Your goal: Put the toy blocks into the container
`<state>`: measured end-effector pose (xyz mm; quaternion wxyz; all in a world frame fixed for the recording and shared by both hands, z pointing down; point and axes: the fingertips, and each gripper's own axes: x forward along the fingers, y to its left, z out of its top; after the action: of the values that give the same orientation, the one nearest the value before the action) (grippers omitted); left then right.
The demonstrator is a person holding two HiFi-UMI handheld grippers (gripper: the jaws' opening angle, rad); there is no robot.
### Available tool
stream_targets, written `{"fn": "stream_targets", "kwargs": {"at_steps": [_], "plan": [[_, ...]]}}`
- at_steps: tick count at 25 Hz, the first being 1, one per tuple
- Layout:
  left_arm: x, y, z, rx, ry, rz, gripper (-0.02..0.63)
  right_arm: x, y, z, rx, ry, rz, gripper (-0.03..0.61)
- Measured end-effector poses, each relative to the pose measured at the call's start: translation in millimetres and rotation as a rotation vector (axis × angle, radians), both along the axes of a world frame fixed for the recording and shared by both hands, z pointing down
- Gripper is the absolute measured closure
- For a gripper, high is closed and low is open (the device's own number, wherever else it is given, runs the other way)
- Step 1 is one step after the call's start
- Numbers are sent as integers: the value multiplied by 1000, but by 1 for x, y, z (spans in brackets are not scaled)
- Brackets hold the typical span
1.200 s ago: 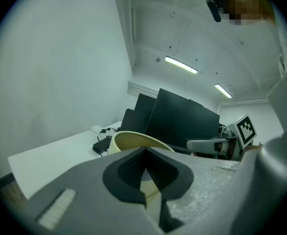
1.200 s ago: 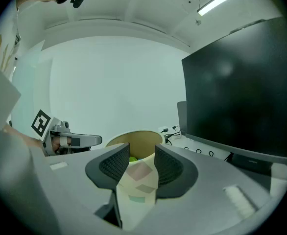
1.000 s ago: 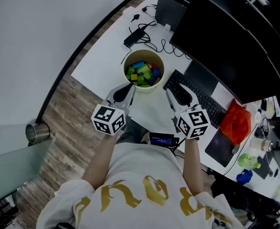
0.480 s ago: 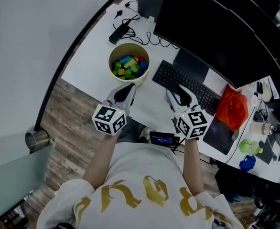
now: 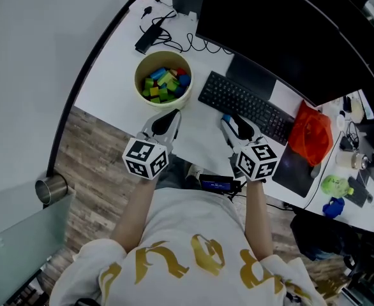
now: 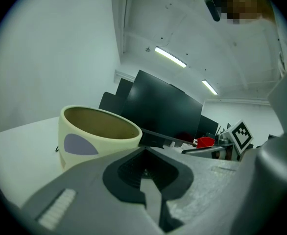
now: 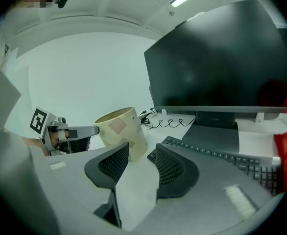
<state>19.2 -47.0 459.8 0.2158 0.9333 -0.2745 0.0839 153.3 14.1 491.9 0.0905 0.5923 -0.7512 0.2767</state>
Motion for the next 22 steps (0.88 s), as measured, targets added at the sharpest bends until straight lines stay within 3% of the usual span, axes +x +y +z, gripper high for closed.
{"fn": "stream_targets", "kwargs": {"at_steps": [10, 16, 22], "plan": [[7, 0, 29, -55, -33, 47, 607, 11, 5, 48, -176, -60, 80, 396], [12, 4, 53, -54, -100, 105, 607, 13, 4, 73, -264, -72, 84, 390], [16, 6, 67, -103, -88, 123, 607, 21, 6, 92, -356, -88, 140, 382]]}}
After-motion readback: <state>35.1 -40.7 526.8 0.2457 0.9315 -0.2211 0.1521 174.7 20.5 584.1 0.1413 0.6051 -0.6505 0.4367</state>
